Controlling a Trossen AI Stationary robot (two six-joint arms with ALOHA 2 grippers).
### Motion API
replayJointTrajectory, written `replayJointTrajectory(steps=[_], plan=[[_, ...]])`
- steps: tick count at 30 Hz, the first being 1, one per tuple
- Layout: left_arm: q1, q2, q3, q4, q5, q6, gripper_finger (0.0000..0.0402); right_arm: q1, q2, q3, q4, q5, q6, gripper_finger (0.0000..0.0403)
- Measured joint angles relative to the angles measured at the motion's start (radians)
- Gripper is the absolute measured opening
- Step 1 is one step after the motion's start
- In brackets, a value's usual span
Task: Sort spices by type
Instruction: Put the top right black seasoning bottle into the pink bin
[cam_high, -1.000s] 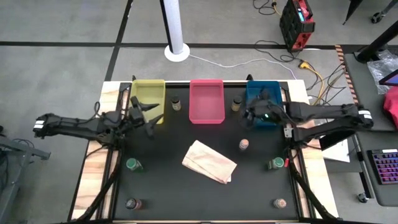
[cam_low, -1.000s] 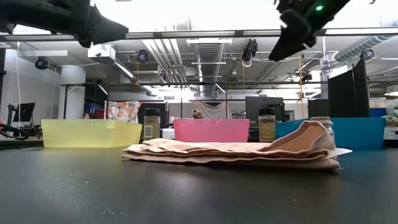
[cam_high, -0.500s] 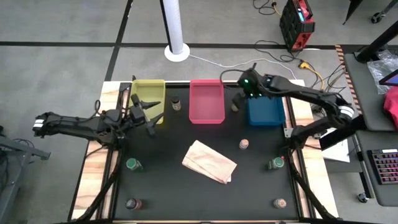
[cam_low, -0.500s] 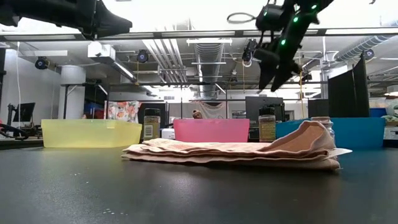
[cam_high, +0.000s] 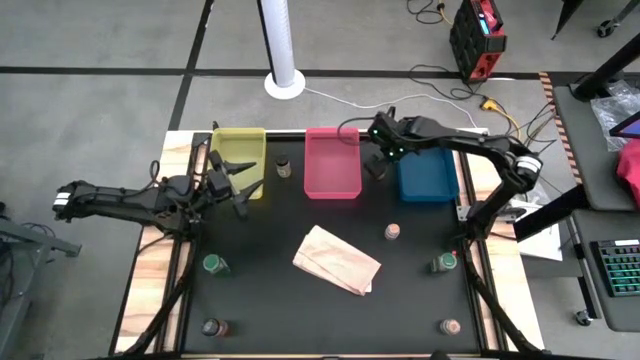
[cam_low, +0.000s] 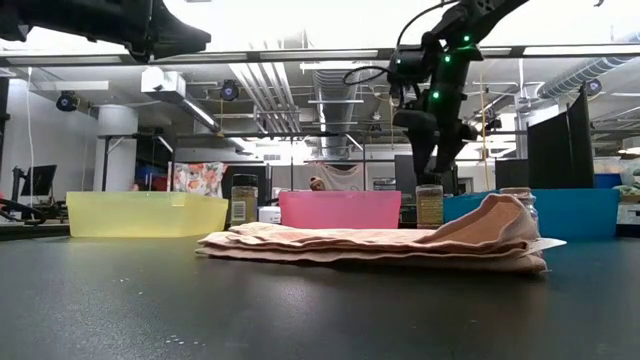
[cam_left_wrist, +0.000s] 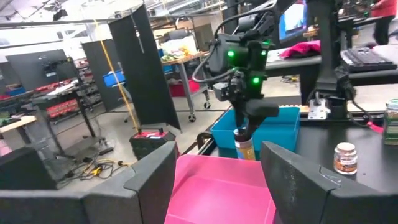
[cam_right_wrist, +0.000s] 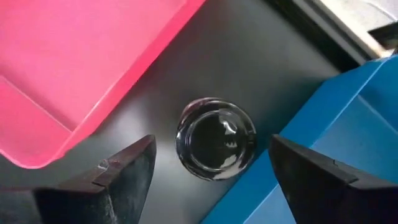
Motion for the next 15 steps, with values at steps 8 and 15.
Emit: replayJointTrajectory(steps=[8, 15], plan=[[0.0, 0.003, 0.0, -0.001, -0.038, 0.0, 0.0217, 0.0, 0.037, -0.003, 0.005, 0.0, -0.01, 0.029], [0.0, 0.005, 0.0, 0.0, -0.038, 0.0, 0.0217, 0.0, 0.069, -0.003, 0.017, 0.0, -0.026, 0.0289]])
